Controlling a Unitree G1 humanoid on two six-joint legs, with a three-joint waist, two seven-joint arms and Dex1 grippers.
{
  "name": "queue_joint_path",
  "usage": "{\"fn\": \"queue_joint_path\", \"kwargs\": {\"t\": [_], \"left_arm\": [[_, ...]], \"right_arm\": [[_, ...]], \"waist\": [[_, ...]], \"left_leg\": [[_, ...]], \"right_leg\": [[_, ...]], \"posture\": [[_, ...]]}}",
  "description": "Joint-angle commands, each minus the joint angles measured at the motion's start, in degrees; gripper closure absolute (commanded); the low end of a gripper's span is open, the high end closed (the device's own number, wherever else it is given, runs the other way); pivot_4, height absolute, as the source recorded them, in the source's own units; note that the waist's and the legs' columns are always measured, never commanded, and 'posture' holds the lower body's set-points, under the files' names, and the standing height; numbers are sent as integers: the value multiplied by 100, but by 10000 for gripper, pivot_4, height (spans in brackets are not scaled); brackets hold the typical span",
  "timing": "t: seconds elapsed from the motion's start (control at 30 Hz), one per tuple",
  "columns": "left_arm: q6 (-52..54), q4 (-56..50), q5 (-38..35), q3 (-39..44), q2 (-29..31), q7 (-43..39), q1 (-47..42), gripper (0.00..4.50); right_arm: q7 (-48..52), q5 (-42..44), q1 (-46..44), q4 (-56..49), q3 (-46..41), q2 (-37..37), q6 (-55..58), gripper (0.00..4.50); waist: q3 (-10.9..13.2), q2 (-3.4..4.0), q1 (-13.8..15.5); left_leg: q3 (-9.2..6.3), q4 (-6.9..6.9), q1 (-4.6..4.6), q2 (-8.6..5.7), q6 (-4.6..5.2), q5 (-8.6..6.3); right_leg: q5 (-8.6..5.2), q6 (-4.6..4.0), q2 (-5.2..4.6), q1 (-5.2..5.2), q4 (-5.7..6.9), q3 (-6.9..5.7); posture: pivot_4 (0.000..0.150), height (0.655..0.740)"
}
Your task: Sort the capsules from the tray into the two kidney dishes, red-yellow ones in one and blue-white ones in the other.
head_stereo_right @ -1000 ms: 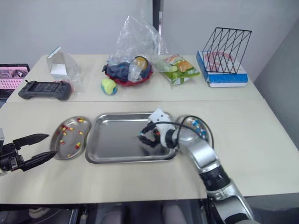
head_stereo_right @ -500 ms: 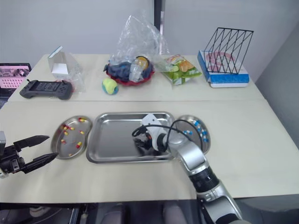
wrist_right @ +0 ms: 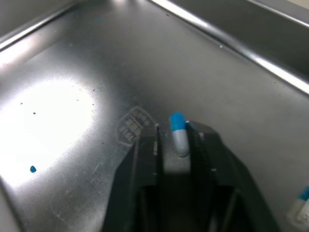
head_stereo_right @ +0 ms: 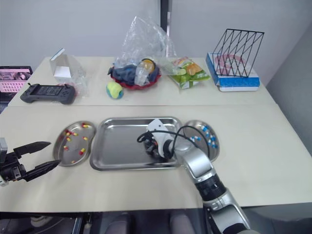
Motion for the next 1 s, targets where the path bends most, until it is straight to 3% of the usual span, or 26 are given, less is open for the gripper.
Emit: {"fn": "queue_joint_path", "kwargs": {"t": [0.03, 0.4, 0.53, 0.67, 1.0], "left_arm": [[-101, -48, 29, 41, 12, 74, -36, 0], [-136, 37, 25, -73, -37, 66, -236, 0], [-74, 62, -12, -205, -101, 58, -400, 0], [-95, 194, 3, -334, -114, 45, -597, 0], [16, 353, -22, -684, -91, -28, -976, 0]], "right_arm": [[13, 66, -100, -81, -190, 59, 9, 44597], [688, 837, -310, -521, -1067, -231, -65, 44597], [1052, 953, -254, -185, -1943, -1230, -190, 44597], [1151, 911, -169, 80, -2237, -1872, -353, 44597], [1282, 782, 159, 229, -2202, -2438, -342, 44597]], "waist": [[0, 0, 1], [0, 0, 21], [1, 0, 72], [1, 0, 60], [2, 1, 2]], "left_leg": [[0, 0, 0, 0, 0, 0], [-1, 0, -1, 0, 0, 0], [-1, 3, -7, -6, 0, 0], [0, -1, -4, -8, 1, 0], [-1, -4, -5, -5, 2, -1]], "right_leg": [[0, 0, 0, 0, 0, 0], [0, 0, -2, -2, 1, -6], [0, 0, -13, 0, -3, -11], [0, 0, -12, 1, -8, -12], [0, -1, -5, -4, -7, -4]], "posture": [[1500, 7174], [1500, 7174], [1500, 7174], [1500, 7174], [1500, 7174]]}}
